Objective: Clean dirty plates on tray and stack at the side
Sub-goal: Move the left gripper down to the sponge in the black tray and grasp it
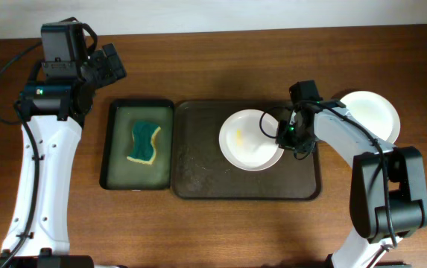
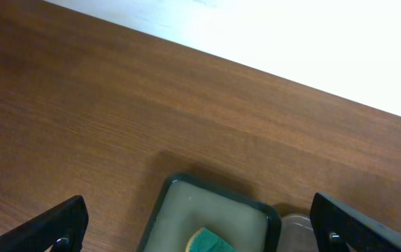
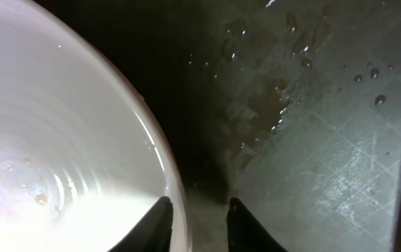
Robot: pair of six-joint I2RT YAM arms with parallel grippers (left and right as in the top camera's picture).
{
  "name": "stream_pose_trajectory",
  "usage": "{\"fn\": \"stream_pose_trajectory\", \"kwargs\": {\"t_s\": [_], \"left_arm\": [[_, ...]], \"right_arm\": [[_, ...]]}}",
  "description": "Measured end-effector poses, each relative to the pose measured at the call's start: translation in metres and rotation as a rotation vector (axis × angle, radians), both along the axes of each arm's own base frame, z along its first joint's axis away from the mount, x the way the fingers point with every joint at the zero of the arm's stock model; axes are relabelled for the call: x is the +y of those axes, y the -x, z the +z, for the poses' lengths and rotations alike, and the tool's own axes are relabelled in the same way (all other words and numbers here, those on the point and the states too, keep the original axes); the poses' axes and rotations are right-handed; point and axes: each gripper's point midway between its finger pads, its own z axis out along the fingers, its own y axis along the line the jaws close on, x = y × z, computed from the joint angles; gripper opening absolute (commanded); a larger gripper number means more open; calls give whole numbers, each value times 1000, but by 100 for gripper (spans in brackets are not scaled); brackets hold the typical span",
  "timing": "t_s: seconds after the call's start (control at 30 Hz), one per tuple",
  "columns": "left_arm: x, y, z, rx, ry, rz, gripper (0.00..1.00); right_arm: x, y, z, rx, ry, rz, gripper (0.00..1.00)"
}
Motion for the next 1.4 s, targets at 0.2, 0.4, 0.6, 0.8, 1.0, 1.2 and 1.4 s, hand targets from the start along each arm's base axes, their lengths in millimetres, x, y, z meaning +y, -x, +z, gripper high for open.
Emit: {"fn": "stream_pose_trajectory", "kwargs": {"t_s": [0.2, 0.4, 0.6, 0.8, 1.0, 1.2, 1.4], "left_arm": [[0, 0, 0, 0, 0, 0, 99], [0, 0, 0, -1, 0, 0, 99], [-9, 18, -20, 115, 33, -36, 100], [-30, 30, -67, 304, 34, -111, 87], [-59, 40, -130, 533, 14, -201, 85], [-62, 55, -184, 743, -20, -253, 76], [-62, 60, -231, 874, -27, -264, 75]], "right_arm": [[-1, 0, -1, 1, 7, -1, 4], [-1, 1, -1, 3, 7, 2, 4], [-1, 1, -1, 2, 7, 2, 4], [1, -2, -1, -8, -3, 4, 4], [1, -2, -1, -8, -6, 5, 4], [1, -2, -1, -7, -5, 7, 4], [1, -1, -1, -7, -5, 10, 4]]}}
